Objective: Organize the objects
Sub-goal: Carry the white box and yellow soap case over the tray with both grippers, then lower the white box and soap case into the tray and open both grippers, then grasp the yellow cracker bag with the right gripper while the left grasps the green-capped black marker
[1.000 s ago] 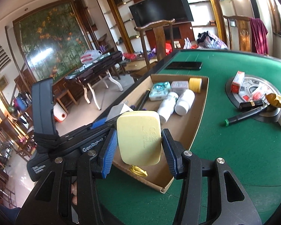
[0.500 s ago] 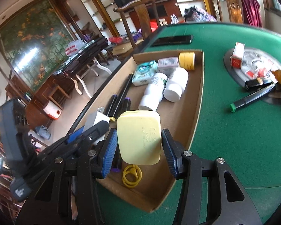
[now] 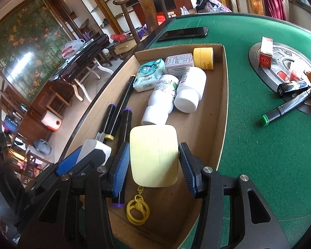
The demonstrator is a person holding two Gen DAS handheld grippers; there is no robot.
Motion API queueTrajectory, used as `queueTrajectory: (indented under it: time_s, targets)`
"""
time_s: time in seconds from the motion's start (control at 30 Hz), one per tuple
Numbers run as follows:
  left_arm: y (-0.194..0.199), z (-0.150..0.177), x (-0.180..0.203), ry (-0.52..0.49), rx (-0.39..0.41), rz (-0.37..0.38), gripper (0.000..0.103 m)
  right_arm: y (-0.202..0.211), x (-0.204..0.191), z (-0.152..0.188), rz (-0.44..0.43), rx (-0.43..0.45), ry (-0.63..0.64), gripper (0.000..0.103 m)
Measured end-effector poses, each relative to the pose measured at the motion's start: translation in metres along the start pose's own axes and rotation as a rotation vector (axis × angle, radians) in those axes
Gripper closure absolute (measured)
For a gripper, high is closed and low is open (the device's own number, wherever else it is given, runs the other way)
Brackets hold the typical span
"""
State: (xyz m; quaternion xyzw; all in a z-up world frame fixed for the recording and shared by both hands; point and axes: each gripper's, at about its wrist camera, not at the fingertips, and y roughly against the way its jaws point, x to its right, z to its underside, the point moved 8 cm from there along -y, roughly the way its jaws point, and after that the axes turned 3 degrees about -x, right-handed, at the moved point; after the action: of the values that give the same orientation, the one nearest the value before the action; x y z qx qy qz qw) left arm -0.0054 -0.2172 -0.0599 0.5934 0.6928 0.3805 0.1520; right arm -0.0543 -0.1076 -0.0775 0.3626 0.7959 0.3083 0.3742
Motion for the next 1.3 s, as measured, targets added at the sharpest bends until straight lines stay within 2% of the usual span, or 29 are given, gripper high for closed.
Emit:
queueTrajectory:
  time_s: [0.13,0.33,0.43,0.6,0.83,0.93,1.07,1.3]
  targets:
    - [0.0,0.0,-0.001,0.0,0.0,-0.002,0.058,-0.003,0.001,-0.004,0.014,0.002,0.002,0.055]
    - [0.0,0.0,-0.001,0.0,0.001,0.001,0.057,-0.007,-0.001,-0.007,-0.009,-0.015,0.004,0.054]
    - [0.001,0.0,-0.001,0.001,0.003,0.004,0.055,-0.003,-0.002,-0.01,-0.001,0.007,0.017,0.054]
    - [0.005,0.0,0.001,0.016,0.005,0.026,0.046,0.006,-0.002,-0.012,-0.008,0.032,0.018,0.054]
    - [0.019,-0.008,0.005,0.039,0.051,0.043,0.045,0.026,0.009,-0.013,-0.033,0.07,-0.008,0.054]
    - [0.026,-0.011,0.014,0.026,0.067,0.056,0.045,0.043,0.024,-0.017,-0.026,0.11,-0.025,0.054]
    - [0.032,-0.015,0.044,-0.043,0.067,0.091,0.045,0.072,0.057,-0.022,-0.005,0.159,-0.069,0.054]
    - [0.018,-0.018,0.124,-0.185,-0.005,0.188,0.045,0.127,0.166,-0.042,0.135,0.241,-0.22,0.054]
